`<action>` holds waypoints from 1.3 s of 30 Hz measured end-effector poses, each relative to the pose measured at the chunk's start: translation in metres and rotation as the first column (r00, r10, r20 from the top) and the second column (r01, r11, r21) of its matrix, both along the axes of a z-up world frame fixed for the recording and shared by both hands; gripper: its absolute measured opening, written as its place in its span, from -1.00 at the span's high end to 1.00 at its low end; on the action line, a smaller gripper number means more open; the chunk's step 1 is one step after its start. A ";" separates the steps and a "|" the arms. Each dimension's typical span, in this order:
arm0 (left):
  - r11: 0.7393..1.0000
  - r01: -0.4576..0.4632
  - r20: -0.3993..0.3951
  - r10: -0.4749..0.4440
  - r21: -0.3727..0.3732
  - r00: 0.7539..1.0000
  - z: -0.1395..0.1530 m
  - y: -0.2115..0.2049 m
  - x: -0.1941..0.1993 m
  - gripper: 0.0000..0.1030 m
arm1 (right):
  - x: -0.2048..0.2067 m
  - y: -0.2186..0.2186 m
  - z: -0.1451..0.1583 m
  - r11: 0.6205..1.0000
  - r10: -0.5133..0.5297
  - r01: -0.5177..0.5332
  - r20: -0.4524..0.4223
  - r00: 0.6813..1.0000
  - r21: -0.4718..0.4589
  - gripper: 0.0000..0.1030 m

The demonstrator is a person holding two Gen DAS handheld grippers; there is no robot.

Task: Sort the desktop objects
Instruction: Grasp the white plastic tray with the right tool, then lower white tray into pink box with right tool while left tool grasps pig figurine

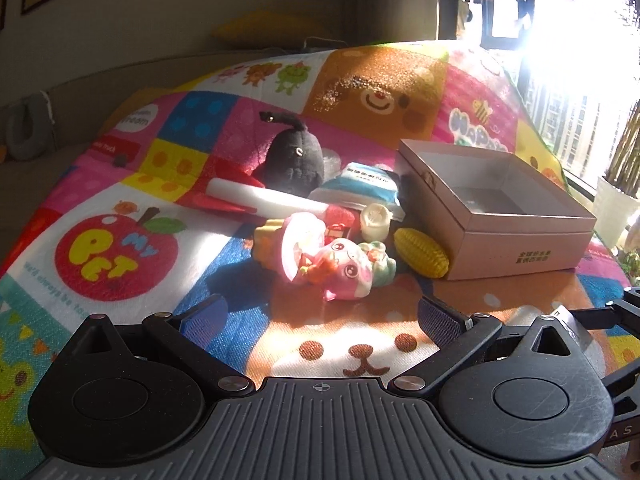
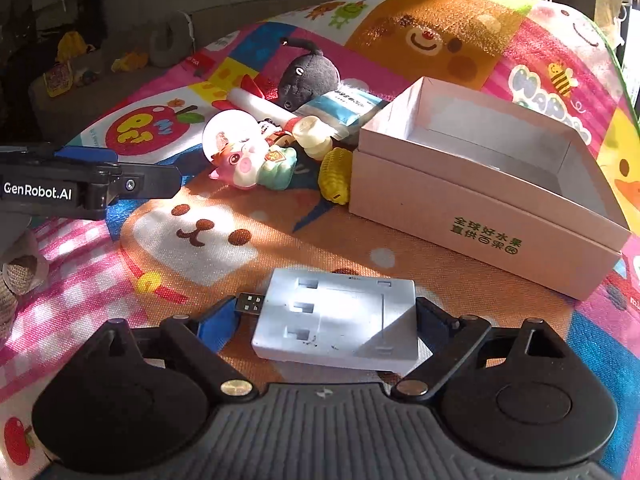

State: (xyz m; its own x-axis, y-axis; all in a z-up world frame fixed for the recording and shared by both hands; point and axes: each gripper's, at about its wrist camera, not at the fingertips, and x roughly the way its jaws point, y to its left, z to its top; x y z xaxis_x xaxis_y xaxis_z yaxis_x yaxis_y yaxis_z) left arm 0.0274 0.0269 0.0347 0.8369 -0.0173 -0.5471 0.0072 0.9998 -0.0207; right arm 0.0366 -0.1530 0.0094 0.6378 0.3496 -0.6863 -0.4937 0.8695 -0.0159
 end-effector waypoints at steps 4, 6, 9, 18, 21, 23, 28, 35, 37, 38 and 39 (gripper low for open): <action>0.999 0.040 -0.031 -0.039 0.011 0.999 -0.005 -0.025 0.027 -1.00 | -0.026 -0.040 0.000 0.994 -0.107 0.108 0.035 0.994 -0.016 -0.79; 0.999 0.042 -0.061 -0.044 -0.022 0.997 -0.008 -0.031 0.040 -1.00 | -0.034 -0.053 -0.002 0.989 -0.146 0.146 0.044 0.988 -0.002 -0.80; 1.000 0.012 -0.092 -0.011 0.002 0.996 -0.014 -0.039 0.054 -0.99 | -0.034 -0.060 -0.002 0.981 -0.190 0.188 0.047 0.981 0.039 -0.88; 0.994 -0.022 -0.081 0.031 0.110 0.996 -0.018 -0.040 0.074 -0.43 | -0.027 -0.071 -0.005 0.968 -0.227 0.225 -0.003 0.974 0.114 -0.94; 0.988 0.019 -0.064 -0.010 0.150 0.998 -0.014 -0.041 0.061 -0.40 | -0.026 -0.072 -0.005 0.966 -0.228 0.228 -0.007 0.974 0.122 -0.95; 0.985 0.083 -0.076 -0.072 0.152 0.995 -0.011 -0.042 0.046 -0.40 | -0.026 -0.072 -0.005 0.966 -0.228 0.228 -0.007 0.974 0.119 -0.96; 0.949 0.301 -0.127 -0.288 0.098 0.949 -0.006 -0.048 -0.009 -0.44 | -0.025 -0.071 -0.004 0.967 -0.232 0.231 -0.008 0.973 0.110 -0.99; 0.941 0.300 -0.156 -0.277 0.158 0.948 -0.019 -0.044 -0.035 -0.76 | -0.025 -0.069 -0.004 0.968 -0.232 0.232 -0.006 0.973 0.093 -1.00; 0.957 0.250 -0.156 -0.227 0.149 0.961 -0.019 -0.034 -0.032 -0.80 | -0.025 -0.068 -0.004 0.968 -0.235 0.235 -0.004 0.972 0.088 -1.00; 0.963 0.223 -0.152 -0.201 0.149 0.968 -0.019 -0.029 -0.030 -0.83 | -0.025 -0.068 -0.004 0.968 -0.238 0.237 -0.003 0.971 0.085 -1.00; 0.968 0.198 -0.146 -0.176 0.155 0.974 -0.018 -0.024 -0.028 -0.83 | -0.025 -0.068 -0.004 0.967 -0.239 0.239 -0.003 0.971 0.083 -1.00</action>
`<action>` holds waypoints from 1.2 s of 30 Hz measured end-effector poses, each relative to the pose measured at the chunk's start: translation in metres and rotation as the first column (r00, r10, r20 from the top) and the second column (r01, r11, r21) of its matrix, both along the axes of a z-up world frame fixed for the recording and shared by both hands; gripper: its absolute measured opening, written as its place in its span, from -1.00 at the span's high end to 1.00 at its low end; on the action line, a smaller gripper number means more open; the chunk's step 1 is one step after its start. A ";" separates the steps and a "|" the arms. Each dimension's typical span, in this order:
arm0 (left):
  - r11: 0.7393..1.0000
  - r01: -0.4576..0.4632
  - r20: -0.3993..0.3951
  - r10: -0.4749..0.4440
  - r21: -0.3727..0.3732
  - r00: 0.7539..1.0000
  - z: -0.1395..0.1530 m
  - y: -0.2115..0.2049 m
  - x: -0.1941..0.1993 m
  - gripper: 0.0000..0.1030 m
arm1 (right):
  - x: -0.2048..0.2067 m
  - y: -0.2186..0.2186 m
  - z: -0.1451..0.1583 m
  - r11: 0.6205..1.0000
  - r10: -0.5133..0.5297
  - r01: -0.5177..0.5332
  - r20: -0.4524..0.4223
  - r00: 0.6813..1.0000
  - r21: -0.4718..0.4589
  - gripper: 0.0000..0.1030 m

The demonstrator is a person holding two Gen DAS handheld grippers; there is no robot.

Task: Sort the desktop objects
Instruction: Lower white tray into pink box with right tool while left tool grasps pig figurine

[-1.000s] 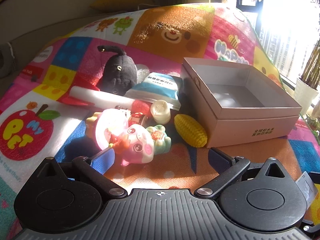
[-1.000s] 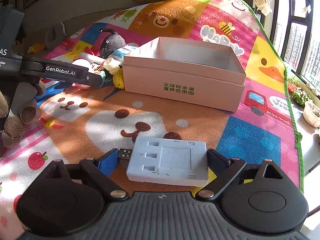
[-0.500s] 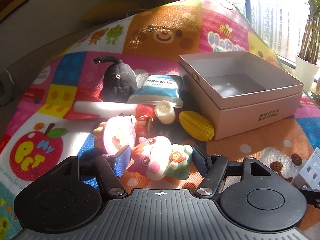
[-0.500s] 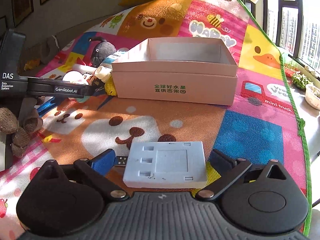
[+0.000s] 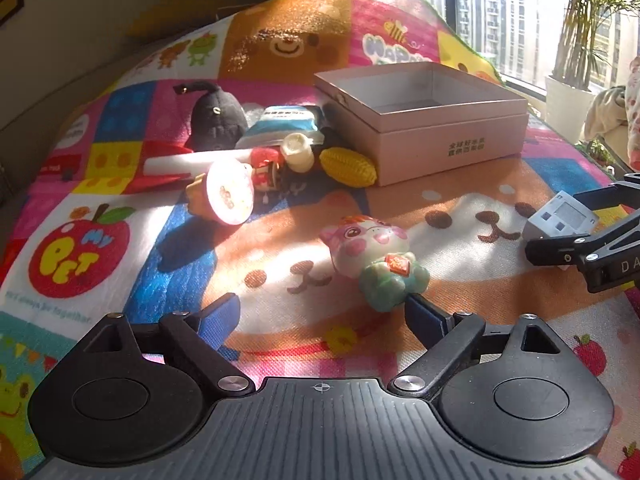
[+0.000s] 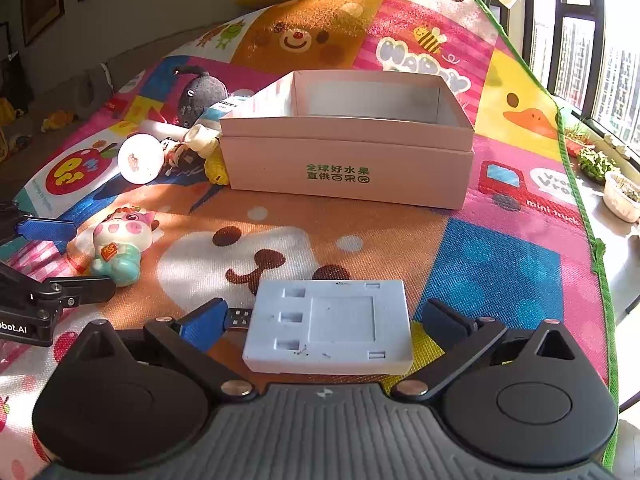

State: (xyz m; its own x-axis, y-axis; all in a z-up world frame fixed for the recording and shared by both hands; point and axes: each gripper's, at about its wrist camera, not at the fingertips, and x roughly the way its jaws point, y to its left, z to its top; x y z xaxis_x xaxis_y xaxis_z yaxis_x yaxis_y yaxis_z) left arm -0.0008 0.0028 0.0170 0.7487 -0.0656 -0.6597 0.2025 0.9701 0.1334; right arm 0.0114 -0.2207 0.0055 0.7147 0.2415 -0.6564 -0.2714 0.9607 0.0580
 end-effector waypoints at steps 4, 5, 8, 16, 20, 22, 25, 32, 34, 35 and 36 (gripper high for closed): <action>0.999 -0.026 0.008 0.027 -0.024 1.000 0.005 0.015 0.002 -0.84 | 0.000 0.001 0.000 1.000 0.000 0.000 -0.001 1.000 -0.006 -1.00; 0.999 -0.010 0.007 0.010 -0.039 1.000 0.007 0.016 0.001 -0.85 | 0.000 0.001 0.000 1.000 0.001 -0.001 -0.001 1.000 -0.007 -1.00; 0.997 0.043 0.015 -0.042 -0.071 0.999 0.009 0.010 -0.002 -0.86 | 0.000 0.001 0.000 1.000 0.000 0.000 -0.001 1.000 -0.008 -1.00; 0.990 0.134 0.017 -0.134 -0.042 0.991 0.001 -0.026 0.020 -0.82 | -0.003 0.009 0.001 0.998 0.031 -0.030 0.014 0.999 -0.052 -0.86; 0.995 0.088 -0.022 -0.089 -0.048 0.996 -0.004 -0.031 0.033 -0.47 | -0.005 0.009 0.002 0.997 0.042 -0.041 0.014 0.999 -0.059 -0.79; 0.996 0.065 -0.033 -0.067 -0.053 0.997 -0.005 -0.031 0.035 -0.17 | -0.006 0.009 0.002 0.997 0.044 -0.044 0.013 0.999 -0.059 -0.78; 0.996 0.059 -0.045 -0.062 -0.062 0.997 -0.002 -0.028 0.032 -0.07 | -0.010 0.008 0.003 0.997 0.048 -0.048 0.005 0.999 -0.059 -0.78; 0.988 0.148 -0.020 -0.149 -0.036 0.989 0.017 -0.034 -0.012 -0.05 | -0.026 -0.003 0.012 0.995 0.092 -0.093 -0.066 0.994 -0.020 -0.78; 0.980 0.190 -0.020 -0.192 -0.054 0.981 0.027 -0.036 -0.026 -0.05 | -0.035 -0.008 0.019 0.994 0.110 -0.111 -0.077 0.991 -0.014 -0.78; 0.976 0.208 -0.010 -0.209 -0.059 0.978 0.032 -0.038 -0.031 -0.05 | -0.041 -0.011 0.025 0.992 0.120 -0.121 -0.071 0.990 -0.017 -0.78; 0.974 0.218 0.007 -0.218 -0.057 0.976 0.038 -0.040 -0.034 -0.05 | -0.045 -0.014 0.031 0.992 0.123 -0.125 -0.061 0.990 -0.021 -0.78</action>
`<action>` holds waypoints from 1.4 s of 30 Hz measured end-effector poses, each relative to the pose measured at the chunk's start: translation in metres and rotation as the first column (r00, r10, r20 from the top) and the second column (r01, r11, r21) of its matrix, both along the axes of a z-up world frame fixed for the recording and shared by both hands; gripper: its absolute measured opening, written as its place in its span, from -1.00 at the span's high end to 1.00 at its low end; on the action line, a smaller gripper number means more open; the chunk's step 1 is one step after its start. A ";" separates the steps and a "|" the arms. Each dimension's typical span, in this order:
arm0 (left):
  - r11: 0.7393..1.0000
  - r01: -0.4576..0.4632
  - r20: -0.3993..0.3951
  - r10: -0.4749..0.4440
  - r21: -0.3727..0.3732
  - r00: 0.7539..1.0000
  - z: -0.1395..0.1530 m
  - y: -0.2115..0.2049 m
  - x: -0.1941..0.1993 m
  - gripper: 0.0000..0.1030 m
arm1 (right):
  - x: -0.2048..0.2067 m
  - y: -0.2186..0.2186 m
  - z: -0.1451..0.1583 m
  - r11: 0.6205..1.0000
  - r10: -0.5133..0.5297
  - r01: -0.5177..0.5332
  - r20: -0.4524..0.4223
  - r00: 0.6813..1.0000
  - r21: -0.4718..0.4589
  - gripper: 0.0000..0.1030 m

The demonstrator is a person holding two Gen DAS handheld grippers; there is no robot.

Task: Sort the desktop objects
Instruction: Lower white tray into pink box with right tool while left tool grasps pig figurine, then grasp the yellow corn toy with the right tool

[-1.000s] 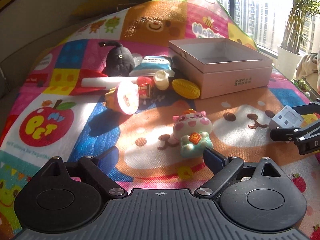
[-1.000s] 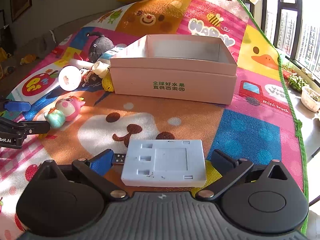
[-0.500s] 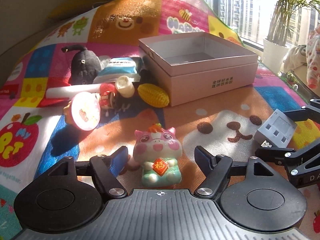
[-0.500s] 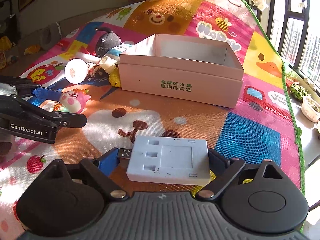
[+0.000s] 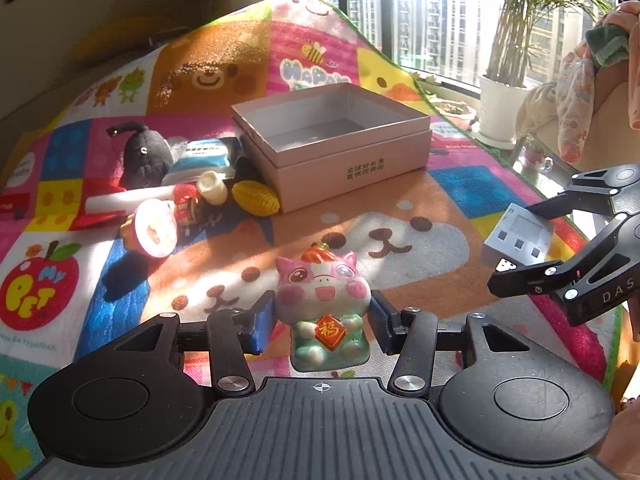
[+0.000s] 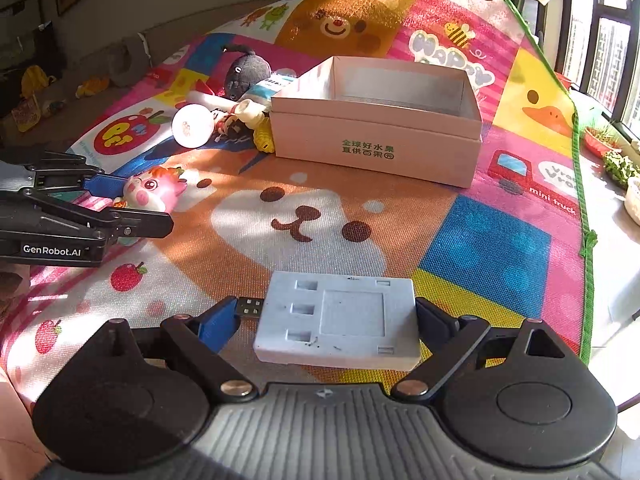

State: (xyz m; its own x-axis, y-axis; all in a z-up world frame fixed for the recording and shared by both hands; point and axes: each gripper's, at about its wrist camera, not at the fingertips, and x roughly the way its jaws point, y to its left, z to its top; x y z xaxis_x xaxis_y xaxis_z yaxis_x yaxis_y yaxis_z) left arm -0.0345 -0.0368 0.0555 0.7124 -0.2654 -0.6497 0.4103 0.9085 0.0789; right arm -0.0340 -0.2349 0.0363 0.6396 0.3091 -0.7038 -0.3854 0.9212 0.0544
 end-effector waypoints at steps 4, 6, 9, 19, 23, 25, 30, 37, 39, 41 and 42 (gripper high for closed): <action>1.000 0.012 0.108 -0.014 0.015 0.994 0.021 -0.015 0.006 -0.05 | -0.011 -0.013 0.039 1.000 0.000 -0.003 0.085 0.996 0.026 -0.78; 1.000 0.027 0.146 -0.029 0.015 0.989 0.027 -0.027 0.022 -0.05 | -0.005 -0.018 0.061 0.998 -0.014 0.006 0.122 0.992 0.065 -0.78; 0.999 0.031 0.212 -0.034 0.019 0.977 0.033 -0.050 0.062 -0.05 | 0.027 -0.022 0.098 0.992 -0.054 0.028 0.212 0.976 0.124 -0.78; 0.980 -0.139 0.176 0.163 -0.140 0.971 0.027 -0.014 0.150 -0.89 | 0.200 -0.032 0.129 0.970 -0.230 0.202 0.247 0.941 0.132 -0.90; 0.980 -0.179 0.153 0.190 -0.083 0.970 0.004 0.018 0.117 -0.93 | 0.209 -0.054 0.080 0.946 -0.301 0.281 0.116 0.946 0.163 -0.83; 0.979 -0.193 0.154 0.201 -0.061 0.967 -0.007 0.031 0.103 -0.94 | 0.208 -0.057 0.049 0.937 -0.324 0.314 0.046 0.945 0.151 -0.46; 0.961 -0.270 0.128 0.276 -0.065 0.953 -0.025 0.058 0.086 -0.96 | 0.203 -0.047 0.012 0.939 -0.313 0.315 -0.040 0.949 0.136 -0.07; 0.914 -0.399 0.106 0.405 -0.074 0.908 -0.035 0.090 0.074 -0.97 | 0.199 -0.017 0.025 0.938 -0.345 0.346 0.149 0.927 0.020 -0.09; 0.890 -0.452 0.109 0.456 -0.064 0.883 -0.038 0.099 0.075 -0.98 | 0.176 0.002 0.040 0.956 -0.276 0.293 0.284 0.918 -0.018 -0.15; 0.864 -0.498 0.091 0.503 -0.078 0.859 -0.044 0.109 0.078 -0.98 | 0.153 0.030 0.047 0.983 -0.152 0.179 0.340 0.928 -0.050 -0.20; 0.850 -0.519 0.075 0.525 -0.086 0.848 -0.047 0.113 0.079 -0.98 | 0.144 0.047 0.047 0.990 -0.074 0.111 0.350 0.934 -0.087 -0.20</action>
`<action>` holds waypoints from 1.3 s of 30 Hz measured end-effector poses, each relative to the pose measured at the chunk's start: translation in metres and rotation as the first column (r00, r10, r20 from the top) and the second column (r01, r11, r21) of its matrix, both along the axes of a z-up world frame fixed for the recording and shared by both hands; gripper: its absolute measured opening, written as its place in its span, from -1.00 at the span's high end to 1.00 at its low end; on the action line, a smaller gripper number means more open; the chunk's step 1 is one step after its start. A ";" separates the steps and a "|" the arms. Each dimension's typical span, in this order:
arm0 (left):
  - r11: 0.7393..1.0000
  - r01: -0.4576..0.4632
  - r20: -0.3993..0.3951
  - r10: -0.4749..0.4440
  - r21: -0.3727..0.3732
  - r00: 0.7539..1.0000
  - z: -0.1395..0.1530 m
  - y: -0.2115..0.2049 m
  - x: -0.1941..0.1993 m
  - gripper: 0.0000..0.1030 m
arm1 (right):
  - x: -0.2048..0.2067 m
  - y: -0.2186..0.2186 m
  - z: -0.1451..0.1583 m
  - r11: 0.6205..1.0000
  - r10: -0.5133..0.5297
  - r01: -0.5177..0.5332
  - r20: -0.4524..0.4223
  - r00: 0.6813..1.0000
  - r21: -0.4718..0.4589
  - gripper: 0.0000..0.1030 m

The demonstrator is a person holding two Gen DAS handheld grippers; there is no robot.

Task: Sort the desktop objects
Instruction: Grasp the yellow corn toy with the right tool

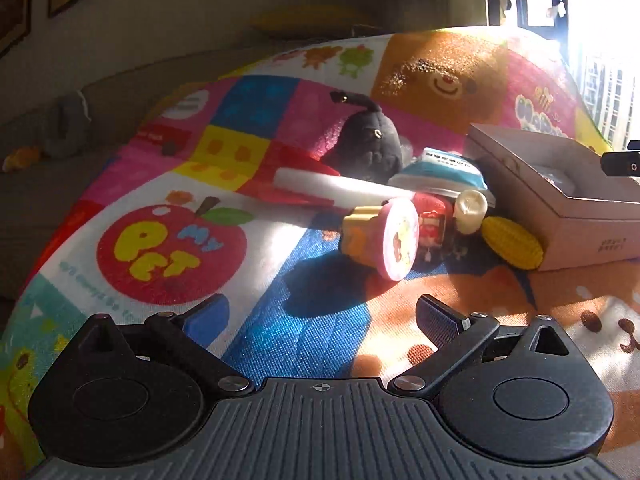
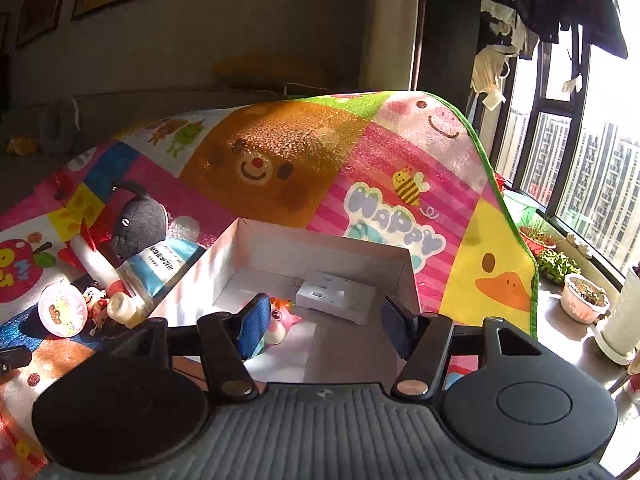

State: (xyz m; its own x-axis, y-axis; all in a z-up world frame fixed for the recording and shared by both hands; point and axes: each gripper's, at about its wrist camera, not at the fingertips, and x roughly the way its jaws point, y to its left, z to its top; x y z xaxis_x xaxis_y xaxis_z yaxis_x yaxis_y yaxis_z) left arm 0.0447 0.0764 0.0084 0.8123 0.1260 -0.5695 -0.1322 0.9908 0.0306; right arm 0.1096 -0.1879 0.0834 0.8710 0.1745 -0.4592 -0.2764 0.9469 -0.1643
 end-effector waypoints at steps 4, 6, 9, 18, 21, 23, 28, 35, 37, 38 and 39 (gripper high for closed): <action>0.995 -0.063 -0.012 0.062 -0.079 0.998 -0.003 0.016 0.001 -0.98 | -0.029 0.076 -0.022 0.949 0.221 -0.214 0.005 0.975 -0.230 0.03; 0.990 -0.082 -0.010 0.082 -0.113 0.997 -0.004 0.022 -0.001 -0.98 | -0.035 0.108 -0.040 0.908 0.262 -0.244 0.008 0.965 -0.341 0.14; 0.978 -0.115 -0.020 0.113 -0.175 0.993 -0.005 0.032 -0.001 -0.99 | -0.038 0.145 -0.065 0.844 0.261 -0.190 0.075 0.962 -0.501 0.11; 0.967 -0.126 0.006 0.131 -0.223 0.991 -0.004 0.036 -0.005 -0.99 | -0.054 0.171 -0.081 0.753 0.364 -0.252 0.065 0.929 -0.607 0.37; 0.963 -0.131 0.015 0.138 -0.235 0.990 -0.004 0.038 -0.007 -1.00 | -0.043 0.176 -0.092 0.748 0.307 -0.209 0.049 0.950 -0.630 0.37; 0.962 -0.131 0.013 0.139 -0.241 0.990 -0.004 0.039 -0.006 -1.00 | -0.037 0.174 -0.097 0.744 0.274 -0.198 0.022 0.961 -0.638 0.37; 0.961 -0.132 0.011 0.139 -0.244 0.990 -0.005 0.040 -0.006 -1.00 | -0.041 0.168 -0.093 0.760 0.270 -0.203 0.016 0.963 -0.617 0.42; 0.962 -0.132 0.012 0.138 -0.238 0.990 -0.005 0.039 -0.006 -1.00 | -0.099 0.112 -0.056 0.833 0.344 -0.364 -0.124 0.931 -0.417 0.42; 0.964 -0.132 0.010 0.138 -0.229 0.990 -0.005 0.038 -0.006 -1.00 | -0.106 0.090 -0.056 0.861 0.318 -0.355 -0.160 0.934 -0.363 0.42; 0.966 -0.132 0.009 0.137 -0.222 0.991 -0.005 0.037 -0.005 -1.00 | -0.109 0.075 -0.056 0.883 0.297 -0.338 -0.169 0.940 -0.325 0.42; 0.968 -0.130 0.008 0.135 -0.213 0.991 -0.005 0.036 -0.005 -1.00 | -0.109 0.063 -0.057 0.903 0.271 -0.310 -0.165 0.948 -0.297 0.41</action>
